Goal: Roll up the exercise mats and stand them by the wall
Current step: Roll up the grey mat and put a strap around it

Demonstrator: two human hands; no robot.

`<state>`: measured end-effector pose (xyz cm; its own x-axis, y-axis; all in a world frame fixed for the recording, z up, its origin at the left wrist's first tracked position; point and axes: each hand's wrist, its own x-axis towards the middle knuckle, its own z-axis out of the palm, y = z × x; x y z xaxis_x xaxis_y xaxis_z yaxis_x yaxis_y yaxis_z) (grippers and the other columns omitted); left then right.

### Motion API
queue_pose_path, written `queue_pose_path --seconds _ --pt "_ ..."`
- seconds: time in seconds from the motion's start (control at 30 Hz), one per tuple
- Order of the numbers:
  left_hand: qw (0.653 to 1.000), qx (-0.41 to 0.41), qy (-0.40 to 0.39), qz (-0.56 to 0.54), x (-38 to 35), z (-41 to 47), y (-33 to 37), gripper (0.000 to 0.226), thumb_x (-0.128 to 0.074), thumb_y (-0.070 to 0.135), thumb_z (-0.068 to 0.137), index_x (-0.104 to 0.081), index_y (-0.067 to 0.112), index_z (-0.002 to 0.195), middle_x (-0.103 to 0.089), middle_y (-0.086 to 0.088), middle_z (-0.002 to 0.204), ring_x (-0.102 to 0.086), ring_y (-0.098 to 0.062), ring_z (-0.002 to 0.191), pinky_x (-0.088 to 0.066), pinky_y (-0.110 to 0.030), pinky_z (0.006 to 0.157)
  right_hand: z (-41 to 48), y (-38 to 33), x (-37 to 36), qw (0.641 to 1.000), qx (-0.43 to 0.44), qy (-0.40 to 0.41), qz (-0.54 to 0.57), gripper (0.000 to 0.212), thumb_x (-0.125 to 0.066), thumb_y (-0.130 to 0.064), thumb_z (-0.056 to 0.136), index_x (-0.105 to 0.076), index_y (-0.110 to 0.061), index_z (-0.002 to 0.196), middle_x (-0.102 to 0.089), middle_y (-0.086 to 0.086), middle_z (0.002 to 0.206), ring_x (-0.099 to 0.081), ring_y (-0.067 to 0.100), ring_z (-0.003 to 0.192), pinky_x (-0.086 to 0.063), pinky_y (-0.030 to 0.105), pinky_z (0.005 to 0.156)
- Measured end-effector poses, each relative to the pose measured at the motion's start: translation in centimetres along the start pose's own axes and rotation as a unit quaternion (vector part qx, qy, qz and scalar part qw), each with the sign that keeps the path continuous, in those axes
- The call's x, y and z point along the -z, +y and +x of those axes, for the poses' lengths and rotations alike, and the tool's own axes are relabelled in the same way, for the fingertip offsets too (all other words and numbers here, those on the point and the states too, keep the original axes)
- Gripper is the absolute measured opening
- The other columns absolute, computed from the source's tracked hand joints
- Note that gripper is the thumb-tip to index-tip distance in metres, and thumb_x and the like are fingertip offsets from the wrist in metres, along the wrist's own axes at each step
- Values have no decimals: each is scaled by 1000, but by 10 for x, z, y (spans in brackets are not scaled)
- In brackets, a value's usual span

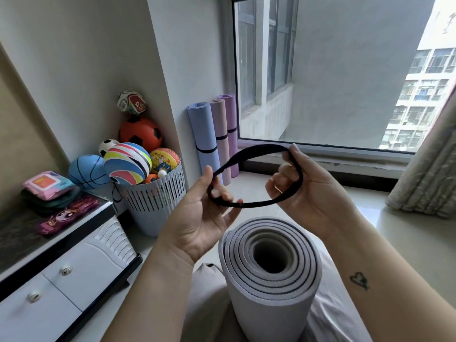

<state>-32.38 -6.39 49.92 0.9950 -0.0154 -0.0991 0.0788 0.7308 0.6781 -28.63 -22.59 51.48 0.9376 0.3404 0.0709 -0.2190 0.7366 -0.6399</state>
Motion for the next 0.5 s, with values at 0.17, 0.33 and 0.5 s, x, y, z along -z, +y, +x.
queue_pose_path --seconds 0.17,0.33,0.5 --pt "948 -77 52 303 6 -1 -3 37 -61 5 89 -51 19 122 -57 -3 87 -61 -15 72 -59 -37 75 1 0 -5 998 -24 6 -63 19 -66 -33 72 -69 -18 61 -31 -6 47 -28 11 52 -37 22 65" --pt "738 -257 41 623 5 -1 -2 21 -52 16 97 -53 37 104 -61 5 101 -65 -2 76 -56 -31 75 1 4 -6 986 -42 37 -160 27 -67 -42 69 -64 -17 78 -29 -5 53 -34 10 49 -44 26 66" --pt "707 -243 57 662 5 4 9 24 -39 11 101 -58 25 105 -63 7 85 -62 1 69 -50 -20 60 -3 -7 1 915 -27 32 -402 32 -74 -14 75 -58 -15 103 -60 -7 69 -52 11 65 -50 32 79"
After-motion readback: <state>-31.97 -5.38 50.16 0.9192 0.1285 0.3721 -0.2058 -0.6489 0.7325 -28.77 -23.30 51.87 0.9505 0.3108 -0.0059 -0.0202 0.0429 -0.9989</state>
